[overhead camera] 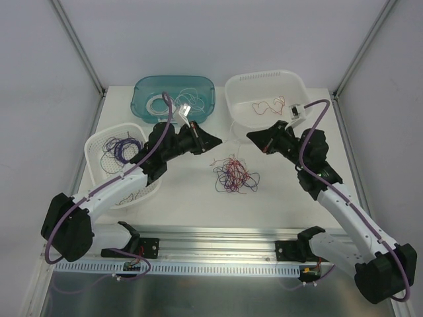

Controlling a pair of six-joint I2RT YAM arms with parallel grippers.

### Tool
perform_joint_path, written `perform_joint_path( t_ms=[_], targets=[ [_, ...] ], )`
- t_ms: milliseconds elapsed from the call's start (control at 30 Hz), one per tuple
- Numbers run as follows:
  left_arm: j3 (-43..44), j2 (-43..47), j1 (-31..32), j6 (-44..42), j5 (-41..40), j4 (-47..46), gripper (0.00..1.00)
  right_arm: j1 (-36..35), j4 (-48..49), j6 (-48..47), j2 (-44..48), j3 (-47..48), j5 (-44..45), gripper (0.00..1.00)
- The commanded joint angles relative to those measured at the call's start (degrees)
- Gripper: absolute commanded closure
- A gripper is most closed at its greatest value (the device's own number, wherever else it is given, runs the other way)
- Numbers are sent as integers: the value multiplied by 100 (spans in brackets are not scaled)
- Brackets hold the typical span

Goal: Untangle the cables

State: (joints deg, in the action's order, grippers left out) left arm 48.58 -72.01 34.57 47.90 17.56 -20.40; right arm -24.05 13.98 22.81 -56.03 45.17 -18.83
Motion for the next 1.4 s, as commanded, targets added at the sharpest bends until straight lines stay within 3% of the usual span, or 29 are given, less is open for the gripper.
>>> perform_joint_path(
  t_ms=[0,167,233,367,433,467,533,667,767,800,1033,1133,1200,1367],
  targets=[
    [-261,186,-117,-694,-631,651,100,515,222,-83,558,343,1214,99],
    [-270,380,-161,-1247,-1018,819,100,788,-570,-22,751,554,1671,99],
    [-209,451,-161,-1536,-974,810,100,797,-1351,92,708,800,2126,99],
    [-42,512,-169,-2021,-711,723,100,797,-2784,189,269,1082,2096,86],
    [72,495,-161,-2205,-632,713,100,788,-2891,119,207,899,1928,85],
    [116,477,-161,-2249,-553,713,100,771,-2927,58,198,836,1683,78],
    [222,425,-170,-2338,-508,713,100,753,-3146,-91,171,801,1663,76],
    [336,319,-161,-2364,-316,704,100,753,-3060,-426,250,660,1191,99],
    [433,170,-161,-2425,273,564,98,727,-2919,-627,268,730,856,99],
    [459,109,-143,-2504,509,512,93,709,-2918,-681,216,765,811,99],
    [618,-278,-99,-2786,766,590,69,639,-3577,-1770,-548,1389,169,68],
    [627,-445,-3,-2961,845,625,52,621,-3831,-2420,-1005,1538,-68,56],
    [696,-621,76,-3162,977,712,41,604,-4060,-2614,-1392,1591,-156,54],
    [1127,-1331,427,-4032,977,1178,31,604,-3683,-2413,-1455,1188,20,50]
  ],
)
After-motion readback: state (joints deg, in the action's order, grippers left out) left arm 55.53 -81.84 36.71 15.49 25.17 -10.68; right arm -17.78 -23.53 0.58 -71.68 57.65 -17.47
